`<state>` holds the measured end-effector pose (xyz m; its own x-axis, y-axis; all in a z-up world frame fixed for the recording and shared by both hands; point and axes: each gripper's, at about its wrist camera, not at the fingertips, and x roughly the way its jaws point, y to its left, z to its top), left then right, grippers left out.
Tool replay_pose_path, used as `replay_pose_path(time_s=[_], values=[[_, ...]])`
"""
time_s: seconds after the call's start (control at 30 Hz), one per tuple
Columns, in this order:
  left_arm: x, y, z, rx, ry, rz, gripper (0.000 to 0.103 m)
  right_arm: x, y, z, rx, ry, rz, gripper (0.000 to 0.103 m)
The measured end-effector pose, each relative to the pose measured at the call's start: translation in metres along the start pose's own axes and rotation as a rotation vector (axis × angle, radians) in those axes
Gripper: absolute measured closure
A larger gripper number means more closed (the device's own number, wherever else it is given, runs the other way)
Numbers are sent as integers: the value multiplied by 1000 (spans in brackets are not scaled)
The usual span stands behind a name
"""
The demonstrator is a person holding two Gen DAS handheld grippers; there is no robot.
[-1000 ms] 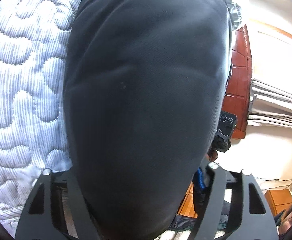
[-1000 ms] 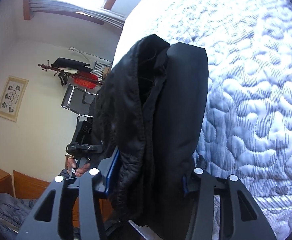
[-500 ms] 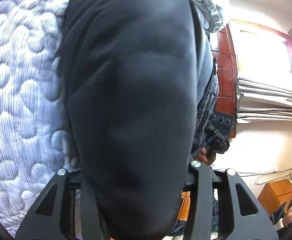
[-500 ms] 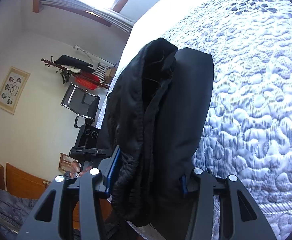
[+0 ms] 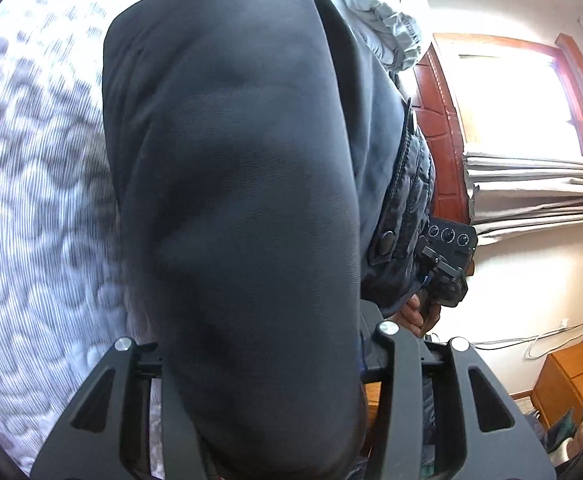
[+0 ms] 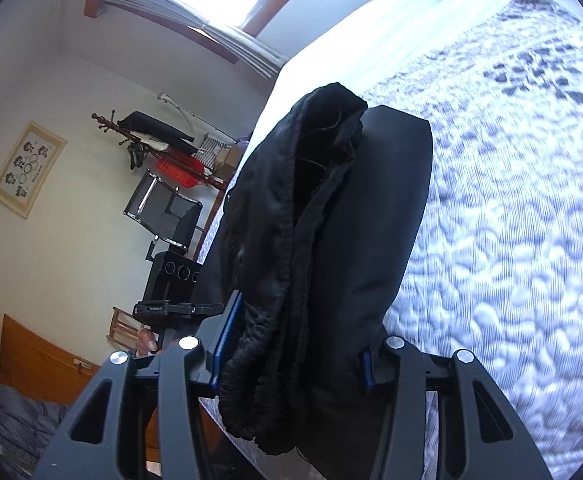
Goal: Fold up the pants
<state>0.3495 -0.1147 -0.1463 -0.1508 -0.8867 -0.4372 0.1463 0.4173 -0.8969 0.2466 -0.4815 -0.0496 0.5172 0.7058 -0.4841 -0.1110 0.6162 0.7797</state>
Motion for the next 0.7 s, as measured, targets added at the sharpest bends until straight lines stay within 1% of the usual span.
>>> replay_pose_path(time_s=[0.17, 0.27, 0.37, 0.47, 0.53, 0.63, 0.7], values=[[-8, -6, 31, 21, -33, 18, 61, 12, 0, 34, -17, -9, -1, 54], [-17, 3, 39, 18, -51, 27, 61, 23, -6, 52, -10, -6, 0, 54], [-21, 6, 56, 18, -70, 52, 61, 38, -16, 68, 6, -1, 0, 54], [-23, 10, 66, 17, -82, 75, 61, 52, -27, 80, 23, 9, -1, 54], [-23, 17, 74, -2, -82, 85, 61, 64, -39, 85, 46, 23, -4, 54], [-22, 27, 79, -24, -74, 108, 61, 80, -53, 86, 73, 50, -20, 54], [-21, 36, 79, -42, -72, 107, 60, 87, -62, 86, 84, 57, -29, 54]])
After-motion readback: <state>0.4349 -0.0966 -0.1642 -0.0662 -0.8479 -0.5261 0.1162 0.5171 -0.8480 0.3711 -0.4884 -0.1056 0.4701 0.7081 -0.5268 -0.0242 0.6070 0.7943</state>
